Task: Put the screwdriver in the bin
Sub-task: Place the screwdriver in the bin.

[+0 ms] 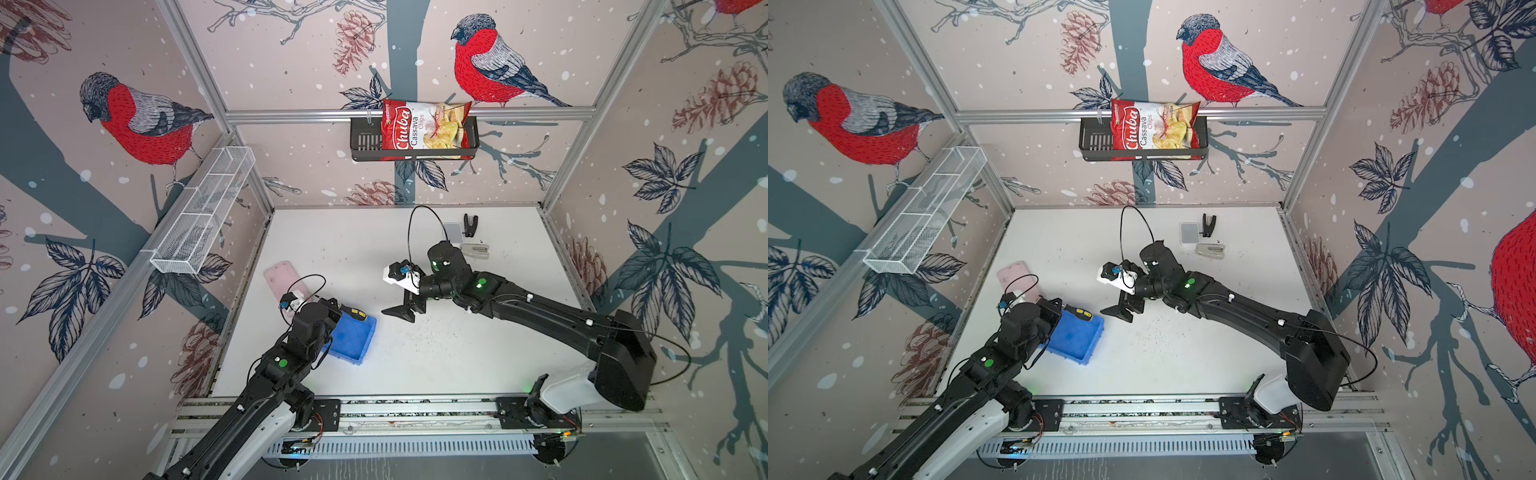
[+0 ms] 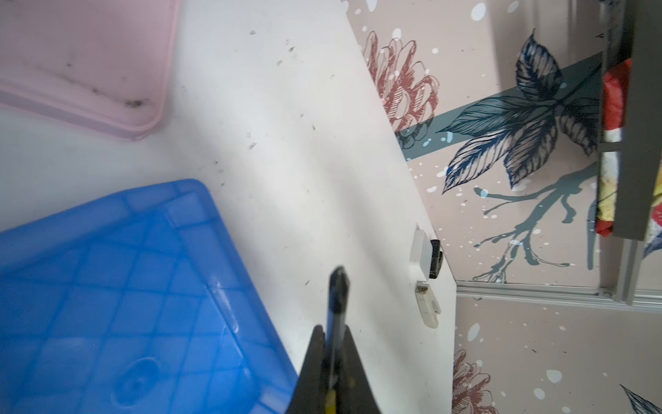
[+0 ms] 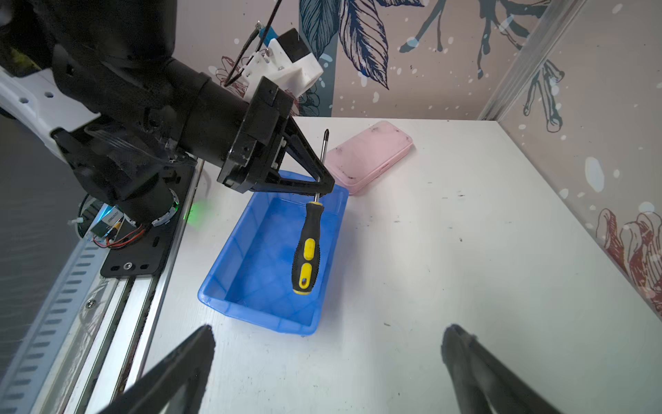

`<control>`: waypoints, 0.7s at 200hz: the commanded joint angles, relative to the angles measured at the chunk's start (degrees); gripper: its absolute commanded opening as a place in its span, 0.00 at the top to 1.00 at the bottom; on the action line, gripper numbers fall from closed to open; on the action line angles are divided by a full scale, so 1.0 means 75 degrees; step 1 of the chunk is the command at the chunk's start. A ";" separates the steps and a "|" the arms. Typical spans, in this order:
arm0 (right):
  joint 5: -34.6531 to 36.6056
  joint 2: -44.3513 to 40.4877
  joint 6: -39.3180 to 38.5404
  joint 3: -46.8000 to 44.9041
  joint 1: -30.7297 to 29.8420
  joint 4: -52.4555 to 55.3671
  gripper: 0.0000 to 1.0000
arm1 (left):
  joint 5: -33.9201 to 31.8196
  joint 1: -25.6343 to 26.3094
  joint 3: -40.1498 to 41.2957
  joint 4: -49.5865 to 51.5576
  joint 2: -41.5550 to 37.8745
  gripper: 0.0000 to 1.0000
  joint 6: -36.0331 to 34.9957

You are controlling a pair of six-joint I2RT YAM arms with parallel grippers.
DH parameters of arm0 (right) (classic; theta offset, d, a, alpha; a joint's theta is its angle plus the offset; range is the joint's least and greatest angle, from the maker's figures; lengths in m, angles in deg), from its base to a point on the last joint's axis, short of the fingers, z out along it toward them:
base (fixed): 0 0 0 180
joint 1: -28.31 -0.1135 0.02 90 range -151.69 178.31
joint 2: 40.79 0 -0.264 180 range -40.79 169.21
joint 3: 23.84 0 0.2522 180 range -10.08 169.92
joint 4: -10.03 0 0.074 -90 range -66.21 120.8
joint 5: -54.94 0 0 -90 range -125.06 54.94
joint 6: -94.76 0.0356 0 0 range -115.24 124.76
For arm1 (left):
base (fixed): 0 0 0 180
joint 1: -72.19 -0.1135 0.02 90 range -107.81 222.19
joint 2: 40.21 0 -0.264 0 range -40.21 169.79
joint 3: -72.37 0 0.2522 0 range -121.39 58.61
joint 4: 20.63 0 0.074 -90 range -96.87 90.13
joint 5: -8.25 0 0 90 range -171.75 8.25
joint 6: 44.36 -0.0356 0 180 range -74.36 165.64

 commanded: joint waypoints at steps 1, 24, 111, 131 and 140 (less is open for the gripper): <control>0.0042 0.0031 -0.0137 0.0067 -0.0128 0.0001 0.00 | 0.0085 -0.0026 -0.0033 0.0936 -0.0003 1.00 0.0479; -0.0016 0.0009 -0.0170 0.0032 -0.0220 0.0025 0.00 | 0.0136 -0.0020 -0.0034 0.1321 0.0052 1.00 0.0717; 0.0123 0.0010 -0.0640 0.0032 -0.0292 0.0618 0.00 | 0.0246 -0.0022 0.0151 0.1035 0.1132 1.00 0.1017; 0.0176 0.0022 -0.0680 0.0055 -0.0294 0.0703 0.00 | 0.0237 -0.0039 0.0217 0.0922 0.1334 1.00 0.1198; 0.0239 0.0010 -0.0687 0.0067 -0.0294 0.0726 0.00 | 0.0236 -0.0035 0.0241 0.0881 0.1417 1.00 0.1231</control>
